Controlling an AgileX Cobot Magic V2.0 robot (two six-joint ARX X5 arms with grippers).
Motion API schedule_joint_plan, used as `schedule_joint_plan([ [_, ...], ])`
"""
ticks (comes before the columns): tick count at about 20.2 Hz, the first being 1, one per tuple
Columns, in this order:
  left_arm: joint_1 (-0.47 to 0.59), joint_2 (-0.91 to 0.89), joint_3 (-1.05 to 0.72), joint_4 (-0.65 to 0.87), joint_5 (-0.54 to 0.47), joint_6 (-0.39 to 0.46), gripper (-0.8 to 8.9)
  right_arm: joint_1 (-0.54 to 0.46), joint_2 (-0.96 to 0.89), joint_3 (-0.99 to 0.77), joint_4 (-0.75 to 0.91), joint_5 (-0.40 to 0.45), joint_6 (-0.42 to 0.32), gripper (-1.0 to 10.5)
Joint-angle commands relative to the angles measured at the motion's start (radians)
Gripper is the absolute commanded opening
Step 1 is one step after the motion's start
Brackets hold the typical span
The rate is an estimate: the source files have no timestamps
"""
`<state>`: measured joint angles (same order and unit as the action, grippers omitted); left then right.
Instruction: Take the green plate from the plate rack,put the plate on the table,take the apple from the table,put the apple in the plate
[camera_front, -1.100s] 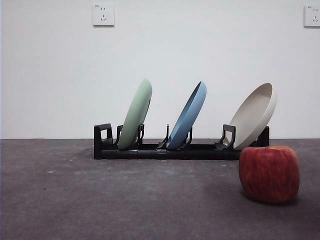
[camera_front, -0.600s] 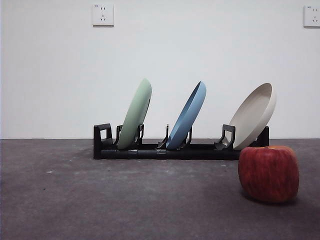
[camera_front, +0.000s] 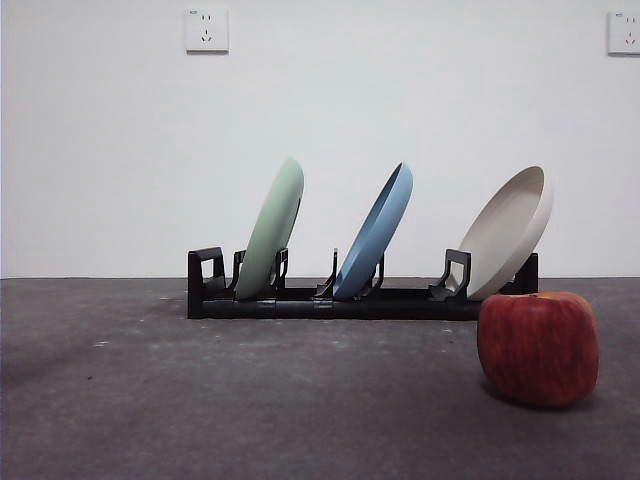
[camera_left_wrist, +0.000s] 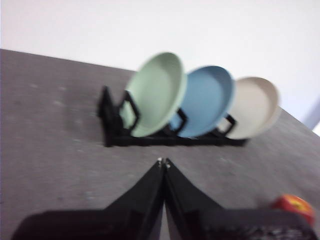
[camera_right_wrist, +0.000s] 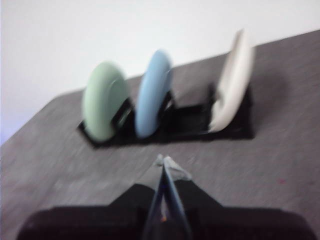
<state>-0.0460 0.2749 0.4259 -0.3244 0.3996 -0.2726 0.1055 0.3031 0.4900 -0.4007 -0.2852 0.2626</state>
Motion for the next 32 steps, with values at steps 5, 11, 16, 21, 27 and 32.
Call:
schedule_joint_plan([
  [5, 0.002, 0.195, 0.194, -0.160, 0.232, 0.174, -0.08, 0.002, 0.192, 0.226, -0.291, -0.163, -0.170, -0.1],
  [11, 0.001, 0.293, 0.304, -0.286, 0.358, 0.264, -0.08, 0.002, 0.322, 0.364, -0.557, -0.276, -0.299, -0.1],
  [16, 0.000, 0.312, 0.342, -0.371, 0.395, 0.311, -0.08, 0.003, 0.360, 0.401, -0.690, -0.286, -0.389, -0.1],
  [21, 0.000, 0.312, 0.342, -0.397, 0.392, 0.311, -0.01, 0.003, 0.362, 0.401, -0.701, -0.285, -0.394, 0.1],
  [27, 0.000, 0.312, 0.342, -0.418, 0.390, 0.298, 3.22, 0.003, 0.362, 0.401, -0.702, -0.285, -0.390, 3.1],
  [32, 0.000, 0.312, 0.342, -0.421, 0.391, 0.298, 5.07, 0.003, 0.365, 0.401, -0.710, -0.285, -0.384, 6.3],
])
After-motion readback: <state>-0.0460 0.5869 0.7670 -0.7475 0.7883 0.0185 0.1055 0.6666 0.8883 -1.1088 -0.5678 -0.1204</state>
